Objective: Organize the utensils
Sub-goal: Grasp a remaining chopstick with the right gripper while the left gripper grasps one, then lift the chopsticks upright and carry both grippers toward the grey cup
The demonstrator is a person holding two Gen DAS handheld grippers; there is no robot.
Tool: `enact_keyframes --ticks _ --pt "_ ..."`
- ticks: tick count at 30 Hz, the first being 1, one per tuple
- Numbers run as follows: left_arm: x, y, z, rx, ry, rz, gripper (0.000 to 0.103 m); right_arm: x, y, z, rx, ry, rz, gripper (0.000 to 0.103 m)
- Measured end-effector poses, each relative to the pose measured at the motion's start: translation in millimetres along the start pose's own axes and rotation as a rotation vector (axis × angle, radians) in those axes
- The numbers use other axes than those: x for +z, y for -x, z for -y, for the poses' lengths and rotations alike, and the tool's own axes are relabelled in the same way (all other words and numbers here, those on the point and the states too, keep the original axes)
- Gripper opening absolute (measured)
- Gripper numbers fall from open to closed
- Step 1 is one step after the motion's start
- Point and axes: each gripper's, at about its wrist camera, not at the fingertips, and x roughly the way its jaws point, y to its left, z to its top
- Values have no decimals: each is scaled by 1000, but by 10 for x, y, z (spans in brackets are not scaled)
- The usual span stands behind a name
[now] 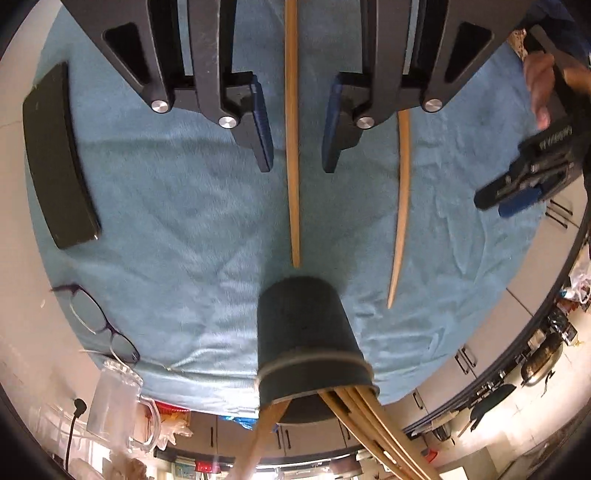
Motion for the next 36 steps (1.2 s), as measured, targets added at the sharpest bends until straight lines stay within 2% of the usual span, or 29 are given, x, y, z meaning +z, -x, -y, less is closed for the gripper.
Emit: enact_keyframes --ticks 2,4,6,8,10,16,19,21,25,27,28,30,31,33,36 --pt "46 -5 24 -22 5 -15 79 66 -81 -37 -7 9 -8 29" --pt "96 -25 51 -38 9 -31 73 104 -149 -48 -6 4 -10 29" --pt "157 -72 81 -49 21 -55 61 130 -187 -63 -9 17 -7 29" --pt "232 -153 114 -79 45 -92 53 135 -193 -43 -9 5 -12 8" --pt "303 -256 166 -102 62 -136 51 115 -168 3 8 -12 -13 8" --pt "510 -437 395 -111 77 -177 45 25 125 245 42 -88 70 8" --pt "603 -541 548 -90 60 -202 32 -15 248 341 60 -120 105 8" --pt "642 -642 643 -43 53 -218 24 -30 311 395 69 -138 124 8" --pt "672 -688 757 8 25 -197 19 -62 392 444 90 -155 147 8" --pt "664 -691 783 28 9 -186 10 -83 414 467 96 -160 154 8" --pt "646 -683 788 36 -1 -177 10 -86 424 475 100 -163 159 8" --pt "624 -656 781 27 -14 -172 9 -104 447 491 106 -167 168 8" --pt "587 -611 754 -1 -15 -166 8 -104 460 496 108 -169 172 8" --pt "534 -505 709 -23 -11 -136 6 -105 506 496 112 -172 187 8" --pt "454 -213 678 -21 -59 -27 6 -108 611 479 117 -174 234 8"
